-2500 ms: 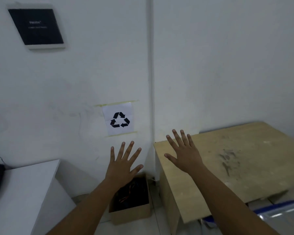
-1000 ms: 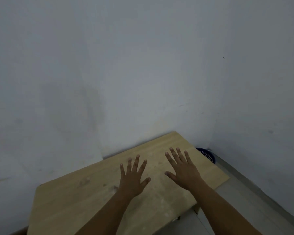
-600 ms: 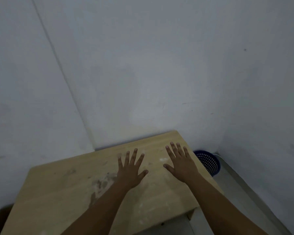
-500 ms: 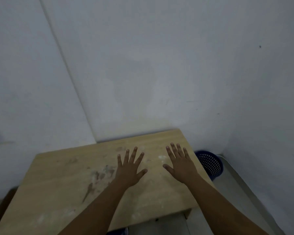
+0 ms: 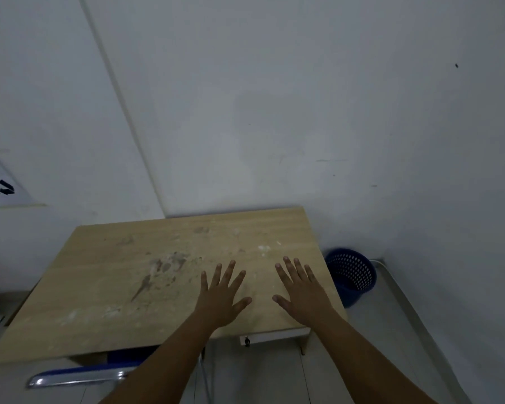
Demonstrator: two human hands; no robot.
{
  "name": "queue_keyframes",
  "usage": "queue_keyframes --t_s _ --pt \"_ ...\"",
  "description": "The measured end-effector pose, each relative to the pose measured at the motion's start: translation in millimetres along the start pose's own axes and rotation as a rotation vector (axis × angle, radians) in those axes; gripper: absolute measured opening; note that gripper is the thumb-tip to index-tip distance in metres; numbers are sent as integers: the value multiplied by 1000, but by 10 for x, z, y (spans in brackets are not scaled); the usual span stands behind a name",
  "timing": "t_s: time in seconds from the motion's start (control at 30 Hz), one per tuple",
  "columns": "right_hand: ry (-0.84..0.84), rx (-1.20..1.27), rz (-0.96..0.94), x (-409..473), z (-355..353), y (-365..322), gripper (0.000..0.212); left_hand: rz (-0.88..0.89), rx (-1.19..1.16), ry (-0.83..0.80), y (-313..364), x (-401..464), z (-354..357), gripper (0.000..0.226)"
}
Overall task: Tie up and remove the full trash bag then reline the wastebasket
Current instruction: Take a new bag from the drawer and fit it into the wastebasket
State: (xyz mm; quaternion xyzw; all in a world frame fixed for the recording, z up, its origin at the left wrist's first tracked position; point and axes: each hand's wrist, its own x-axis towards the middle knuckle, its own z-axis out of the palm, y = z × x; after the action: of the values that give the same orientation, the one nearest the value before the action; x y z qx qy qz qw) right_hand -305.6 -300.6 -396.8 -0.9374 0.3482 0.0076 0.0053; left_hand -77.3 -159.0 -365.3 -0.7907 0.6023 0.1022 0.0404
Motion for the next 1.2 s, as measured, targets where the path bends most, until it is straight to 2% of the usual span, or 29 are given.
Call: queue_keyframes --t_s 0.17,0.37,0.53,0.63,0.73,0.8,0.97,1.07,1.2 --pt "37 32 65 -533 232 -88 80 43 29 -29 146 -244 191 112" --pt "56 79 100 -1056 740 -254 72 26 -31 -88 315 -370 753 120" --pt "101 178 61 -1277 1396 -332 51 108 -2 -132 445 -194 1367 128" --pt "136 185 17 -1276 1959 -344 49 51 -18 -51 385 59 1802 130" --pt "221 211 -1 -1223 2553 -355 48 -74 -56 -1 319 217 2219 99" --pt "280 215 2 -1145 2881 -364 47 -124 -87 57 295 317 2448 87" --pt "347 185 -3 -865 3605 -329 46 -115 -87 251 204 487 2854 88" --pt "433 195 -7 -700 3954 -357 40 -113 -84 421 215 490 3004 86" --pt "572 290 20 -487 4424 -426 40 -128 -55 482 209 564 3084 84"
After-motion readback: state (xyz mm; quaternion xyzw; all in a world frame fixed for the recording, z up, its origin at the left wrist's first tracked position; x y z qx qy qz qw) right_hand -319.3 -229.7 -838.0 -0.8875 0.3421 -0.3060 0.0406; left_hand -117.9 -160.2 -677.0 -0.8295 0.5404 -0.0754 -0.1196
